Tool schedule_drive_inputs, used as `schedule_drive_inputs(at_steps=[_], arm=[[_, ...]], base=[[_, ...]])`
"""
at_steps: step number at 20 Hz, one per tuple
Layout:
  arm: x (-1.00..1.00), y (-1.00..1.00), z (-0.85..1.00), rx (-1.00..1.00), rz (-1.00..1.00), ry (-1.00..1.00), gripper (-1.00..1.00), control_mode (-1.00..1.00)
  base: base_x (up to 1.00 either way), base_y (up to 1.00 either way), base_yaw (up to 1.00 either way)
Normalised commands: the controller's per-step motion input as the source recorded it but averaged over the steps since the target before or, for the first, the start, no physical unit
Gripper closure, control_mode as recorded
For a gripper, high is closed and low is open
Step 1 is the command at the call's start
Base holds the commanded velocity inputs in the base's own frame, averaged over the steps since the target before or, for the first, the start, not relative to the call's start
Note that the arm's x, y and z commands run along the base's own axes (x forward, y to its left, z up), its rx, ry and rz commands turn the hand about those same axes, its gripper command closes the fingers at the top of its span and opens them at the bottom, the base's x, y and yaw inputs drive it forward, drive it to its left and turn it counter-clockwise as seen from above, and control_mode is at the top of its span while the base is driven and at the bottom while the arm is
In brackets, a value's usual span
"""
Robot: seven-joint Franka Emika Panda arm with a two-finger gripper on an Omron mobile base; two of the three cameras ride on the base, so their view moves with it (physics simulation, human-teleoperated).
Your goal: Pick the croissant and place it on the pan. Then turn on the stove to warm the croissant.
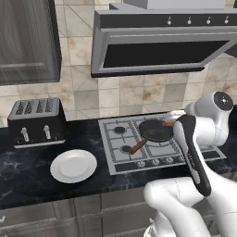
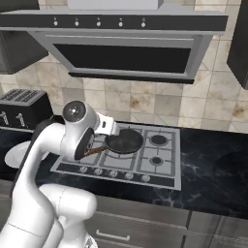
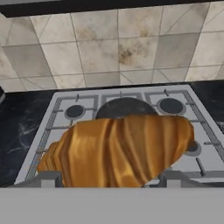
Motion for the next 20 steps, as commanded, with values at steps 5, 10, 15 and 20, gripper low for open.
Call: schedule_drive_inputs(at_steps=[5,10,15,20], arm=[[0.23,-0.93,0.00,0.00,-0.09,0.08,1.00,-1.00],[0.05,-0.08,0.00,0.00,-0.01,0.01,1.00,-1.00],[0.70,0.05,0.00,-0.07,0.00,0.09,1.00,-1.00],[0.61,0.00,-0.10,-0.10,0.00,0.05,1.00,-1.00]], base=[[0.00,0.00,0.00],[0.00,0.00,0.00],[0.00,0.00,0.00],[0.00,0.00,0.00]])
